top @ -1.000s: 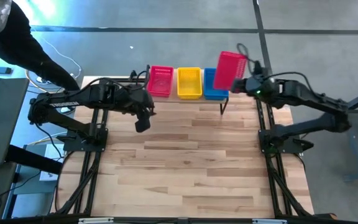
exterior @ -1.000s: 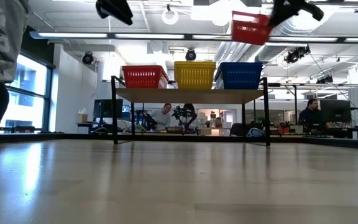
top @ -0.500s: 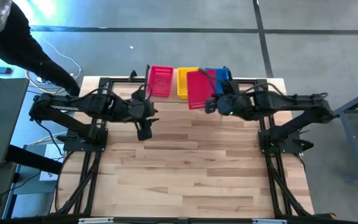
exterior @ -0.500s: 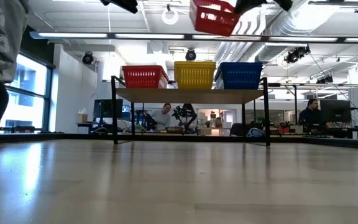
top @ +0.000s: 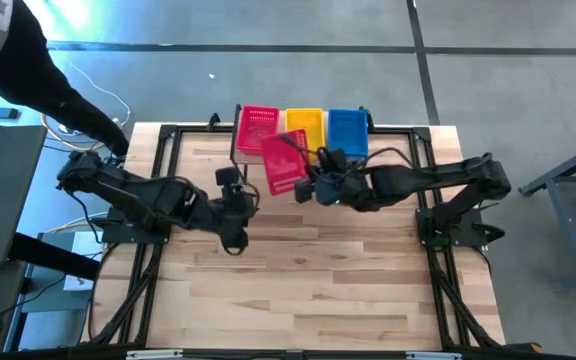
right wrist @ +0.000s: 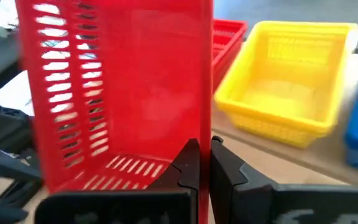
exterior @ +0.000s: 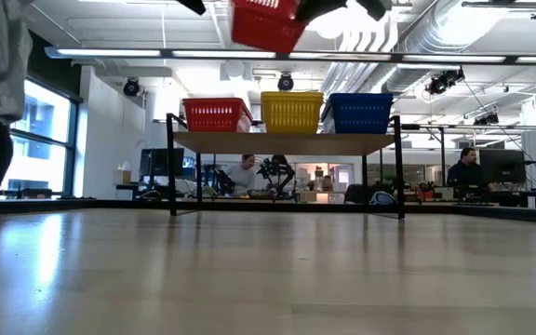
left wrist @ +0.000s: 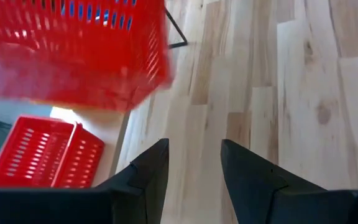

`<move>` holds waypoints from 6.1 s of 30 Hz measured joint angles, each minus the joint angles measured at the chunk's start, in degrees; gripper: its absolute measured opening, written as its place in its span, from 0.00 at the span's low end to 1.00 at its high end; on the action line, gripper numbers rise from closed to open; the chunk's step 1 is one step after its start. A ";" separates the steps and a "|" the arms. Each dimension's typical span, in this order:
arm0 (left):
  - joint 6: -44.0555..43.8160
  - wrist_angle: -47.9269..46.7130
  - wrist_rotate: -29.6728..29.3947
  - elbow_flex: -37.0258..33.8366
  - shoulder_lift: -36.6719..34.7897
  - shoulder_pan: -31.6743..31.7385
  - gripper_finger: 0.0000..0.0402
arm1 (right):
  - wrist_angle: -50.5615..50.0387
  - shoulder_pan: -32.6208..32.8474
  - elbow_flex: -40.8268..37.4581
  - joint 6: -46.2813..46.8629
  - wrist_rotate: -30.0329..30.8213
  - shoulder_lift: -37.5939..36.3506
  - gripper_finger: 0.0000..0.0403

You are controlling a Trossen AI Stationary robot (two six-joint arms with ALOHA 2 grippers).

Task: Stack baskets on shelf by color
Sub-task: Stack the red basket on top of the red basket on the shelf, then return to Home Position

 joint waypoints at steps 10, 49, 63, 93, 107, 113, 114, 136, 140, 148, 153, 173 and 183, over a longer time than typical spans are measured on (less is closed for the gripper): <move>-0.09 0.33 -9.67 0.02 3.28 -6.16 0.34 | 7.31 0.40 0.00 -0.59 -2.43 6.56 0.00; -3.53 -5.40 -20.46 0.09 6.38 -4.26 0.34 | 18.69 0.64 -0.07 -2.03 -8.32 7.49 0.00; -7.45 -9.36 -14.94 0.09 6.49 -1.47 0.32 | 24.19 0.67 -0.07 -4.16 -10.11 7.34 0.00; -0.08 -14.58 -13.46 0.00 4.53 0.35 0.00 | 25.16 -4.82 -0.02 -15.34 -12.01 2.61 0.29; 25.85 -4.81 11.85 0.00 -6.07 20.12 0.00 | 25.52 -6.91 -0.02 -26.67 -16.01 -5.06 0.29; 35.57 -0.56 23.07 0.00 -6.52 31.17 0.00 | 25.32 -6.85 -0.02 -26.71 -16.06 -5.58 0.29; 36.90 -0.39 24.18 0.00 -6.51 32.79 0.00 | 25.32 -6.85 -0.02 -26.71 -16.06 -5.67 0.29; 44.96 2.47 38.55 0.07 -0.58 48.33 0.00 | 24.86 -16.78 -0.07 -34.23 -22.43 -8.22 0.29; 44.98 2.16 38.13 0.07 0.43 48.94 0.00 | 24.60 -18.37 -0.07 -34.21 -24.64 -8.22 0.29; 44.89 2.14 38.94 0.07 2.05 49.67 0.00 | 24.14 -19.68 -0.07 -34.23 -26.94 -8.20 0.29; 43.61 2.19 39.12 0.07 2.03 49.78 0.01 | 23.40 -19.68 -0.07 -34.23 -27.26 -8.20 0.29; 32.76 3.86 39.01 0.07 1.97 49.20 0.36 | 21.63 -19.66 -0.07 -34.23 -28.57 -8.18 0.29; 30.38 3.39 38.53 0.07 -1.99 46.47 0.44 | 21.30 -19.64 -0.07 -33.78 -29.88 -8.16 0.29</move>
